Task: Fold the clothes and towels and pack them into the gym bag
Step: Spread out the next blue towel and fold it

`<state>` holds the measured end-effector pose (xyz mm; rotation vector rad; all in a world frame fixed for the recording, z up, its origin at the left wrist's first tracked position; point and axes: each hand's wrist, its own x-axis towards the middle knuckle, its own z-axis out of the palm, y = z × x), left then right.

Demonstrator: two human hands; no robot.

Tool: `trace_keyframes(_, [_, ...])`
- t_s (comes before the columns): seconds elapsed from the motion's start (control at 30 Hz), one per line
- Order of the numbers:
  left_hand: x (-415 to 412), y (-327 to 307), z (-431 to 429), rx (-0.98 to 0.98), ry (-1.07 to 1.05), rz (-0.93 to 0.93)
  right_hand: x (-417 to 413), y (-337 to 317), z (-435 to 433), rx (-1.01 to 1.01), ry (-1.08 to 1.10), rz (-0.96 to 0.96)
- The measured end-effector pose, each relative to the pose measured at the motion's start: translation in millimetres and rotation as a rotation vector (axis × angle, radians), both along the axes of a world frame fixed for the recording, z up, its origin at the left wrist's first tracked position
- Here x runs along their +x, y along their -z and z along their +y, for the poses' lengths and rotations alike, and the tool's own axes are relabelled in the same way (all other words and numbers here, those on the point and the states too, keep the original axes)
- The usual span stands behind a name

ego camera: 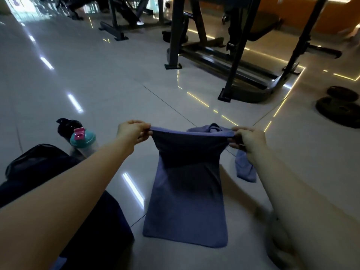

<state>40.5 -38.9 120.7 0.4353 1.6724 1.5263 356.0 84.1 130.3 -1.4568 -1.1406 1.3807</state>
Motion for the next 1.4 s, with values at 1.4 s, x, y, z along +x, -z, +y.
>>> trace_keyframes(1.4, [130,213,-168,-0.99,0.143,0.496,88,257,-171,-0.825,-0.134,-0.48])
